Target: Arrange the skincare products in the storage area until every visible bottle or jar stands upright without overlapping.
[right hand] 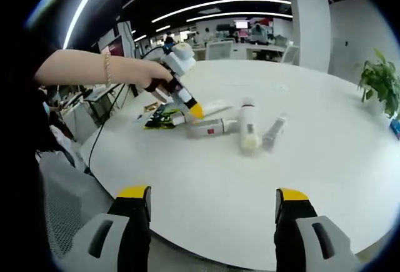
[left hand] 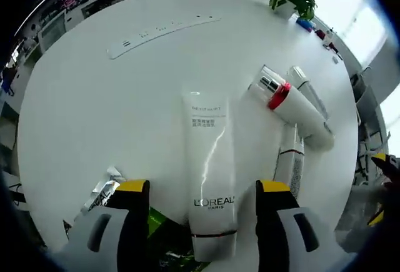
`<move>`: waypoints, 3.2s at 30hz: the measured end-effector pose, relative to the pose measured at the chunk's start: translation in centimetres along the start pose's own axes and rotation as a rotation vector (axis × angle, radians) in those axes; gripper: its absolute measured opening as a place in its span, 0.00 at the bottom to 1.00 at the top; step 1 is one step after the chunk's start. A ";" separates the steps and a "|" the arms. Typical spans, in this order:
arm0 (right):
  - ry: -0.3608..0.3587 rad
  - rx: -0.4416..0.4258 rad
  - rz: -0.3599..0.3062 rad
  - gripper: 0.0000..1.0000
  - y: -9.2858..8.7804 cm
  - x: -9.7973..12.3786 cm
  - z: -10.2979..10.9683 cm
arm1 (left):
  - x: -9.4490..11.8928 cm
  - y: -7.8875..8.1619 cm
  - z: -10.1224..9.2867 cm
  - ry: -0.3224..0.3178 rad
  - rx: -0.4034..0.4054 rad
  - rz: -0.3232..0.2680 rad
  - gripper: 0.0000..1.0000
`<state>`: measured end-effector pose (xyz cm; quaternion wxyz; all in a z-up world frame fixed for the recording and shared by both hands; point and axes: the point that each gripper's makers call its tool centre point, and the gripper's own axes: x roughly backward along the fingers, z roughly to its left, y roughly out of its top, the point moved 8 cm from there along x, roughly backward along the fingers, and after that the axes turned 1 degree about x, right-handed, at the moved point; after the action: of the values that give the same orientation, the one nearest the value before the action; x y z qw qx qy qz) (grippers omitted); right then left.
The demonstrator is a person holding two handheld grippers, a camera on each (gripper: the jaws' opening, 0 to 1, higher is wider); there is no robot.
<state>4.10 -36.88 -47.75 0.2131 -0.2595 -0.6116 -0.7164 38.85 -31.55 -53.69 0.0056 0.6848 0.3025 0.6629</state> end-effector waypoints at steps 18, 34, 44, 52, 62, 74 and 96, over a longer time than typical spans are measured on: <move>-0.007 -0.004 -0.006 0.83 0.1 0.0 -0.3 | -0.8 -0.5 1.7 0.084 -0.009 -0.121 0.59; 0.034 -0.004 0.013 0.81 0.0 -0.2 0.2 | -0.8 -1.3 1.6 0.067 0.037 -0.198 0.35; 0.100 -0.158 -0.067 0.77 1.2 -0.7 0.9 | 0.5 -2.3 0.3 0.020 0.096 -0.256 0.34; 0.211 -0.254 -0.141 0.73 2.9 -0.5 3.2 | 2.5 -4.3 0.4 0.016 0.135 -0.321 0.34; 0.337 -0.337 -0.241 0.72 5.9 -0.5 6.0 | 6.3 -6.3 -1.3 -0.023 0.168 -0.427 0.33; 0.423 -0.384 -0.264 0.70 6.0 -0.8 8.7 | 9.4 -7.6 -2.3 -0.042 0.166 -0.506 0.33; 0.561 -0.568 -0.420 0.75 9.5 -1.1 9.7 | 15.3 -10.5 -8.1 -0.121 0.144 -0.647 0.33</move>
<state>11.95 -28.84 -40.03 0.1410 0.0263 -0.3485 -0.9263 26.26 -19.71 -43.13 0.1854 0.5899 0.5493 0.5621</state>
